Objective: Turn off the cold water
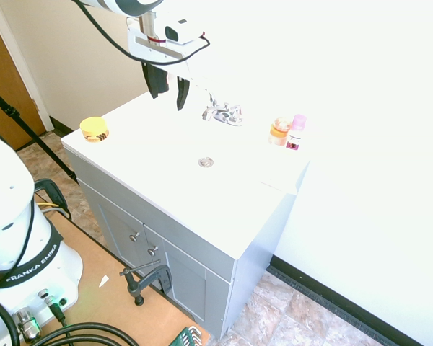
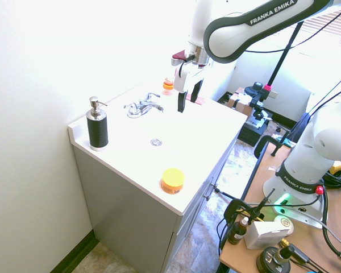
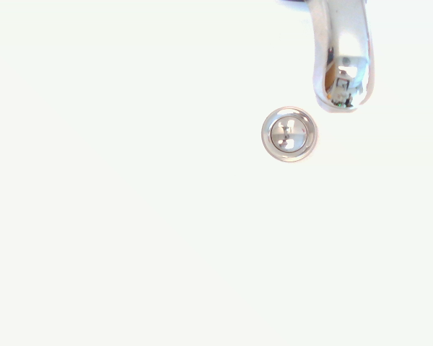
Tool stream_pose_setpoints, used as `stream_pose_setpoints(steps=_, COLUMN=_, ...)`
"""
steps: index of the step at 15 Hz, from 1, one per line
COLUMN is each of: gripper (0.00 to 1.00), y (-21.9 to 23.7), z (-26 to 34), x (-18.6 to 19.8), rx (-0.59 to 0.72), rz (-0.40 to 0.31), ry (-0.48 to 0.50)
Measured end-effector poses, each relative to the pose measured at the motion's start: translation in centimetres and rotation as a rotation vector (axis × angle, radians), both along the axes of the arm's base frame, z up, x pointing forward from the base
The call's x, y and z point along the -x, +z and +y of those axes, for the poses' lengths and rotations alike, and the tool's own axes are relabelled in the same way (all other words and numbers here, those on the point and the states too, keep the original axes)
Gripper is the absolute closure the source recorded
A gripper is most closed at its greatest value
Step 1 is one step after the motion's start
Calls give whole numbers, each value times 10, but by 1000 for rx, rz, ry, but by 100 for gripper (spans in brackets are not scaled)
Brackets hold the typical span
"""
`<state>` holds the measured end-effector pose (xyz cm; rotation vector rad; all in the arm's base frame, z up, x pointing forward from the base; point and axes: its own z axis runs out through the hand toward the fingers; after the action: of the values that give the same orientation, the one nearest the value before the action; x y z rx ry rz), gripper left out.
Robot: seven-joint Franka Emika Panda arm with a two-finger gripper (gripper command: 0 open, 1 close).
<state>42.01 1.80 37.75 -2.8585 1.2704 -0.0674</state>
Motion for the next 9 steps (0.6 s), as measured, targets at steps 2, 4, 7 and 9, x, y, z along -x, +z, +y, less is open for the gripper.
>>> stream_pose_setpoints(steps=2, gripper=0, y=0, z=0, x=-1, rx=-2, rz=-3, ry=-3)
stream_pose_setpoints(steps=4, gripper=0, y=-2, z=-5, x=-6, rx=2, rz=-32, ry=-47)
stream_pose_setpoints(steps=7, gripper=0, y=-12, z=-23, x=-33, rx=47, rz=-103, ry=-133)
stream_pose_setpoints(steps=9, gripper=0, y=-21, z=-35, x=-57, rx=88, rz=-144, ry=-184)
